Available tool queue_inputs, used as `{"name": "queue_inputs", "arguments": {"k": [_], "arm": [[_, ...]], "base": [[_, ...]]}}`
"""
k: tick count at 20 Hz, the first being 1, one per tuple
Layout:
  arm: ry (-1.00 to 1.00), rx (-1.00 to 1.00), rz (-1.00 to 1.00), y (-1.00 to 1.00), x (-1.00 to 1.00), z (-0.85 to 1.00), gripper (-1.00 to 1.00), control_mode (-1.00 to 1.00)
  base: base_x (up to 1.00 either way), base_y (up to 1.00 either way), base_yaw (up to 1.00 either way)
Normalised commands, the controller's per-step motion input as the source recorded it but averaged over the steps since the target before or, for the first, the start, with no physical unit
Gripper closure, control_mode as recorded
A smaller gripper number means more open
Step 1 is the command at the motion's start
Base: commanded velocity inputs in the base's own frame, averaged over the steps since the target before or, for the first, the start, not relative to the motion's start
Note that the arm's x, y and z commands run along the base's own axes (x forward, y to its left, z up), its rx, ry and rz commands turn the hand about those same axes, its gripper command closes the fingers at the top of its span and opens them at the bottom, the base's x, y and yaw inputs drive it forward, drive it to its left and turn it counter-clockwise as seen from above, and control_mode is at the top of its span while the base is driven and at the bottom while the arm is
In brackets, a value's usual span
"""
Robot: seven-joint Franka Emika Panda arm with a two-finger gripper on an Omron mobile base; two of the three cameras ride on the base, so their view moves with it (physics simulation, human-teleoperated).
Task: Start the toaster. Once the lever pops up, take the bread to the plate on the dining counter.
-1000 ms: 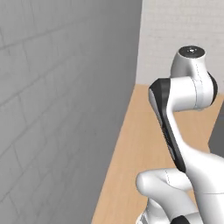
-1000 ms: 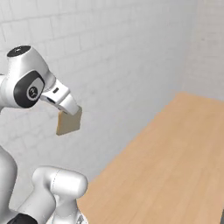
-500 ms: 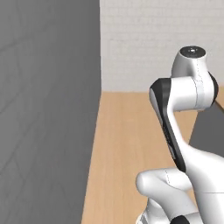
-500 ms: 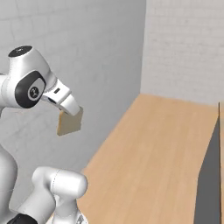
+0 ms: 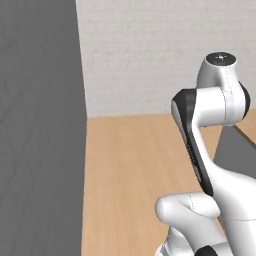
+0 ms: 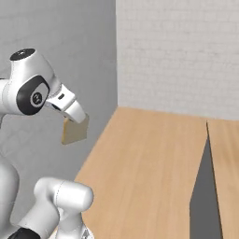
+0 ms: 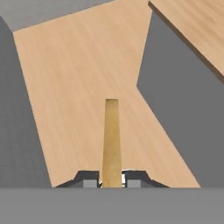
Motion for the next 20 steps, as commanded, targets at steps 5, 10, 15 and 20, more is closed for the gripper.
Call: {"name": "queue_inputs", "arguments": {"k": [5, 10, 15, 20], "arm": [[0.00, 0.00, 0.00, 0.00, 0.00, 0.00, 1.00, 1.00], [0.00, 0.00, 0.00, 0.00, 0.00, 0.00, 1.00, 1.00], [0.00, 0.00, 0.00, 0.00, 0.00, 0.00, 1.00, 1.00], [0.00, 0.00, 0.00, 0.00, 0.00, 0.00, 1.00, 1.00]], "base": [[1.00, -0.08, -0.29], [1.00, -0.03, -0.28], [1.00, -0.01, -0.27], [1.00, 0.00, -0.27]]}}
